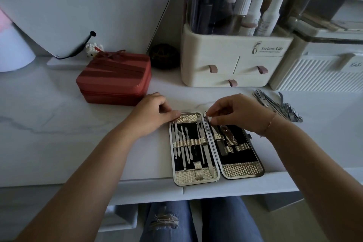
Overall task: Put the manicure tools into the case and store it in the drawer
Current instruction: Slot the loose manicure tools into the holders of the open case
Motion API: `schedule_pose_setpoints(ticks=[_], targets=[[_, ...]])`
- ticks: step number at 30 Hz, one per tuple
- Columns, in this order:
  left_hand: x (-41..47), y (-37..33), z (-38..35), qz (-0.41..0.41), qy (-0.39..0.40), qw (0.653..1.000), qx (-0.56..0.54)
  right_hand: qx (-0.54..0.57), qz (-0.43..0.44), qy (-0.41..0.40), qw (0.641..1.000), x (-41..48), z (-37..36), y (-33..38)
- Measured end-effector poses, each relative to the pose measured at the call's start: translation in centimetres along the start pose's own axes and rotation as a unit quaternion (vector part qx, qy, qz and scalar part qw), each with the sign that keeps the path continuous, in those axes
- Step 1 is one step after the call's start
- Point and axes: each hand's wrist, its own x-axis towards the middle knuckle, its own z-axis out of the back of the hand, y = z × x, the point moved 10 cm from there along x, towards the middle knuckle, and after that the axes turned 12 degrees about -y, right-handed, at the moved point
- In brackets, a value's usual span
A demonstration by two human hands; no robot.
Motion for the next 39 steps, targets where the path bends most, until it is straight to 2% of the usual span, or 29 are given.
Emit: schedule_pose_setpoints(ticks=[8, 16, 25, 39], targets=[[0.0, -0.1, 0.1, 0.002, -0.005, 1.000, 0.000, -0.105, 0.063, -0.031, 0.992, -1.1, -0.1, 0.7], [-0.1, -0.2, 0.2, -0.001, -0.009, 1.000, 0.008, -0.052, 0.081, -0.074, 0.993, -1.9, 0.1, 0.6], [-0.2, -0.3, 0.2, 0.001, -0.011, 1.000, 0.005, -0.047, 0.093, -0.066, 0.992, -2.2, 0.0, 0.7], [-0.2, -0.4, 0.3, 0.001, -0.010, 1.000, 0.007, -0.030, 0.092, -0.098, 0.990, -2.3, 1.0, 0.4]])
